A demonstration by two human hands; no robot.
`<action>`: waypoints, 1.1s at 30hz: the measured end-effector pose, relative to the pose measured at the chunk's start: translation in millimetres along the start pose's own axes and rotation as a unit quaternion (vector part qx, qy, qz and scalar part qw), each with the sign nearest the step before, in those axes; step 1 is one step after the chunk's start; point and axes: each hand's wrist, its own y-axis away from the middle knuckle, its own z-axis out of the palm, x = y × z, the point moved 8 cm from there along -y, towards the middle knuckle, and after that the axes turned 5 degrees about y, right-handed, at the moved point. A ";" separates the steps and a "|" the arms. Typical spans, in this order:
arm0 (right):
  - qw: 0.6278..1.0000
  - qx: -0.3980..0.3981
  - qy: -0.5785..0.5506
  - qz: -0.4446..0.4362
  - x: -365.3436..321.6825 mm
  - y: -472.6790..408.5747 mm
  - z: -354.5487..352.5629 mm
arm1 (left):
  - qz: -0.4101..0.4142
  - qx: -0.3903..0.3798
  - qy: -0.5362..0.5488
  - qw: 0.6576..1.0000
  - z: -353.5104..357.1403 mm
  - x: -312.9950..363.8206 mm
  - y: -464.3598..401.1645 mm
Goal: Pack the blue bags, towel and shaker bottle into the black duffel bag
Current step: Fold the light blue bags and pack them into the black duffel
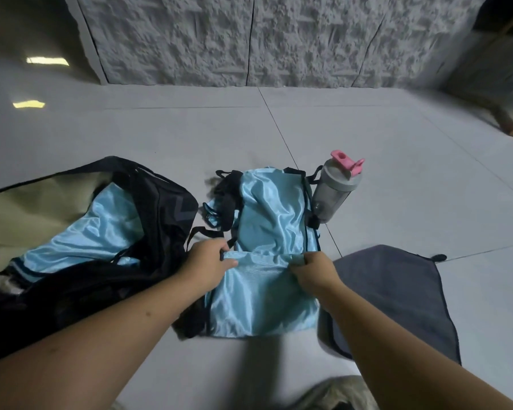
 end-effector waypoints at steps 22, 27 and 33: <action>0.964 -0.116 -0.128 0.201 50.5 34.1 49.8 | -0.309 0.001 0.049 0.950 14.9 -56.8 75.4; 0.957 -0.098 -0.219 0.162 40.9 33.5 37.2 | -0.329 -0.008 0.198 0.924 36.8 -68.5 77.7; 0.947 -0.098 -0.276 0.129 28.0 32.1 19.1 | -0.310 -0.025 0.372 0.875 46.2 -56.8 78.0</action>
